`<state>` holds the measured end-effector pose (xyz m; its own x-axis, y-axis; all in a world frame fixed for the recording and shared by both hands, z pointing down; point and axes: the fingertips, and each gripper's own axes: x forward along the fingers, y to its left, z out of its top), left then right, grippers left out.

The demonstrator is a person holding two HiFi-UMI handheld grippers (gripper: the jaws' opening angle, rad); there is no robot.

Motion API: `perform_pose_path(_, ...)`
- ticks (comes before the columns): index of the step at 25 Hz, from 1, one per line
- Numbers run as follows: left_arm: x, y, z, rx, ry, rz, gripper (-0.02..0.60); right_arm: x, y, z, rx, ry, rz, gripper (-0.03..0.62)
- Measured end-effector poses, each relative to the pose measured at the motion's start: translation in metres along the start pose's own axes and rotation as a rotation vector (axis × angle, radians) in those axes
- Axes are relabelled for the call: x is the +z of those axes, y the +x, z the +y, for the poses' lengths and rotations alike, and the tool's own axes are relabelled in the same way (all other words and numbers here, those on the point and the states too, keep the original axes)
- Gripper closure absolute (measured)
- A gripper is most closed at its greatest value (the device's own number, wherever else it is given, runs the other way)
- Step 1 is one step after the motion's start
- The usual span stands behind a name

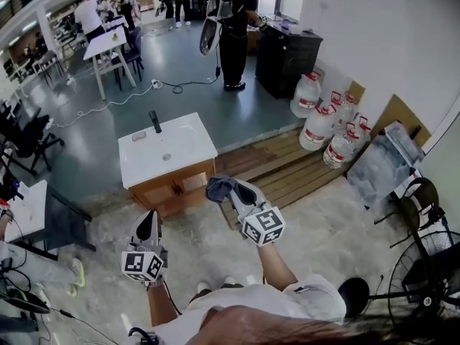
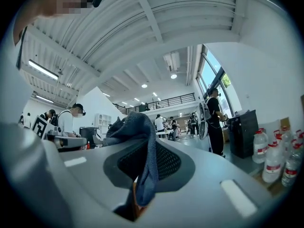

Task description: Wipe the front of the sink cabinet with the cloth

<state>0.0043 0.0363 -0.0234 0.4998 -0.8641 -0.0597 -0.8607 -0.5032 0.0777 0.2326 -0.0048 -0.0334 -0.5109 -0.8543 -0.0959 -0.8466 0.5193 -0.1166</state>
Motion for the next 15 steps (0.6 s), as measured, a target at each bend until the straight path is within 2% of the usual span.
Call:
perform_pose_path(8, 0.009, -0.011, 0.027, 0.007, 0.0, -0.011, 0.577, 0.003, 0.02, 0.025, 0.003, -0.013, -0.01, 0.545)
perform_pose_path(15, 0.011, -0.011, 0.044, 0.013, -0.012, 0.005, 0.577, 0.008, 0.029, 0.026, -0.022, -0.003, -0.014, 0.545)
